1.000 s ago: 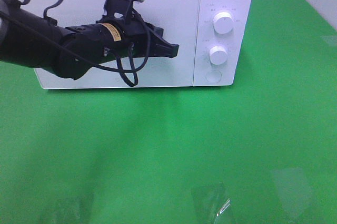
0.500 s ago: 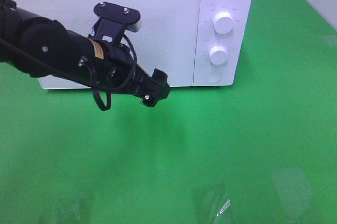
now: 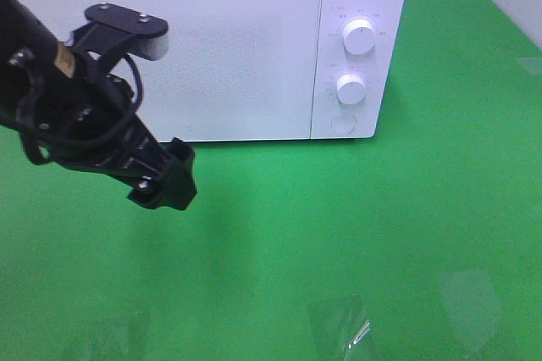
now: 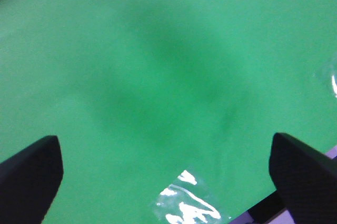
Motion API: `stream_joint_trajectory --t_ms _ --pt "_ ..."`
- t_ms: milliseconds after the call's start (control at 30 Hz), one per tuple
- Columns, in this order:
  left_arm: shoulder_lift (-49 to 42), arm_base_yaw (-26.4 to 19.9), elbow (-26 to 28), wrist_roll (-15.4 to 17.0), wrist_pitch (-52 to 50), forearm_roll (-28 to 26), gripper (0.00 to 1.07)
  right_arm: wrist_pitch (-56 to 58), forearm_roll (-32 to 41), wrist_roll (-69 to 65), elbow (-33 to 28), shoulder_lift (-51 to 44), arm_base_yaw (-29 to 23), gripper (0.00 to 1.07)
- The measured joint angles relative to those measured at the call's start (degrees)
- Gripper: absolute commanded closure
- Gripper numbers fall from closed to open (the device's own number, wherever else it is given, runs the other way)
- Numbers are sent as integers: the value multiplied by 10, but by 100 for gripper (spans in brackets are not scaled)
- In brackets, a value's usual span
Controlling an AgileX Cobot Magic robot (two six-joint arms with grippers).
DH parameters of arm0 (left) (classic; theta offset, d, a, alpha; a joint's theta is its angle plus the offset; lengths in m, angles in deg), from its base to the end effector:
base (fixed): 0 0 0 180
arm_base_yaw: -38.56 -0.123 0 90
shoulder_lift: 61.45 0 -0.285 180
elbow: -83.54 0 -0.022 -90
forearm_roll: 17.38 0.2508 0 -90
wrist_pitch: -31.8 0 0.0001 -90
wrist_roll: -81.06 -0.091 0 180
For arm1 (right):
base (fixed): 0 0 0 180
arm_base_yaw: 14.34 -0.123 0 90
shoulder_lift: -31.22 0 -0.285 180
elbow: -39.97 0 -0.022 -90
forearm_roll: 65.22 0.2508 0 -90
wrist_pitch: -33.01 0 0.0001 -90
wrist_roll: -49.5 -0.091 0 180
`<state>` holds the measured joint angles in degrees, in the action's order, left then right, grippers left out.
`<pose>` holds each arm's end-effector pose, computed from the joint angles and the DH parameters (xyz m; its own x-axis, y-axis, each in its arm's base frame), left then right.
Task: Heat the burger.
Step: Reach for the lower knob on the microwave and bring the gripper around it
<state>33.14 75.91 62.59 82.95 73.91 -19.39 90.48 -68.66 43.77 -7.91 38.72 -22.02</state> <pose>0.2317 -0.1795 0.2346 -0.7700 0.5135 -0.3786 0.5692 0.8210 -0.0442 -0.0043 -0.0052 0.2855 -0.3891 0.0157 -0.9211 -0.0611 0.9972 0.0428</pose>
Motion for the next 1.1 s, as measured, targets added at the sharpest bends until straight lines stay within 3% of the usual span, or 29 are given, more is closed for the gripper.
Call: stream_joint_trajectory --t_ms 100,133,233,267,333,433,467,500,567,700,900,1033,1100 --pt "-30 -61 0 5 64 0 7 0 0 0 0 0 0 31" --pt "-30 -61 0 5 64 0 7 0 0 0 0 0 0 31" --pt "-67 -140 -1 2 119 1 7 0 0 0 0 0 0 31" --pt "-67 -140 -1 2 119 1 7 0 0 0 0 0 0 31" --pt "-112 -226 -1 -16 152 2 7 0 0 0 0 0 0 31" --pt "-124 -248 -1 -19 160 2 7 0 0 0 0 0 0 31" --pt "-146 -287 -1 -31 175 3 7 0 0 0 0 0 0 31" --pt "-146 -287 -1 -31 175 3 7 0 0 0 0 0 0 31" --pt "-194 -363 -1 -53 208 5 7 0 0 0 0 0 0 31" --pt "-235 -391 -1 -57 223 8 7 0 0 0 0 0 0 31" --pt "-319 -396 -18 -66 236 9 7 0 0 0 0 0 0 31" --pt "-359 -396 -52 -66 233 10 7 0 0 0 0 0 0 31" --pt "-421 -396 -119 -66 223 10 7 0 0 0 0 0 0 31"
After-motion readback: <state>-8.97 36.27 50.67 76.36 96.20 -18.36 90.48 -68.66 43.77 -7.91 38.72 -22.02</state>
